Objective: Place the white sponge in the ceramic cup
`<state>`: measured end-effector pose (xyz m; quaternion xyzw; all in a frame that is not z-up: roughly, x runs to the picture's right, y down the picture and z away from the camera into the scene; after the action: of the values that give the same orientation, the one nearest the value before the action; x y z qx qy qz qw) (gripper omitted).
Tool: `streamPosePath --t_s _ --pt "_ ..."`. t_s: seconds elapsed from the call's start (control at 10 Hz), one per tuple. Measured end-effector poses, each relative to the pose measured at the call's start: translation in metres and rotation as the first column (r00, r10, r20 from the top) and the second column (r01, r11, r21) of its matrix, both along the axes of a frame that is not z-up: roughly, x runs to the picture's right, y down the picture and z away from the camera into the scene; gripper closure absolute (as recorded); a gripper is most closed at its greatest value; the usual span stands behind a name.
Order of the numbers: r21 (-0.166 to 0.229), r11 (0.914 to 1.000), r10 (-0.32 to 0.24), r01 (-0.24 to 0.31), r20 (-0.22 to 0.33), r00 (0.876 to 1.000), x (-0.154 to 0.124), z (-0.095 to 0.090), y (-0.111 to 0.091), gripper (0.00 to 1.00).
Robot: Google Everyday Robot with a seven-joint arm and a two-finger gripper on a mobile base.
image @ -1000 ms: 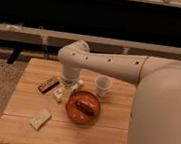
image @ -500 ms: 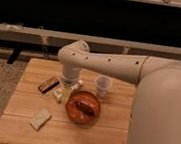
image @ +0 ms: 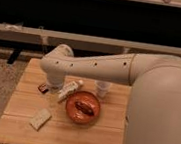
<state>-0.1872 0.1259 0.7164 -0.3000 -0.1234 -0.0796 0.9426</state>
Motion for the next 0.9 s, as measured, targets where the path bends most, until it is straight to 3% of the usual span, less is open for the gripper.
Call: streamPosePath --t_s 0.2,0.4,0.6,0.9 --pt "0.026 0.9939 -0.109 0.108 0.079 0.991 -0.047 -0.015 0.026 0.2" --pt "0.04 0.9783 -0.207 0.203 0.133 0.969 -0.076 -0.017 0.051 0.2" --pt "0.033 0.9611 -0.276 0.274 0.153 0.949 -0.09 -0.005 0.079 0.2" --pt "-0.002 0.9519 -0.304 0.307 0.134 0.943 -0.08 0.026 0.101 0.2"
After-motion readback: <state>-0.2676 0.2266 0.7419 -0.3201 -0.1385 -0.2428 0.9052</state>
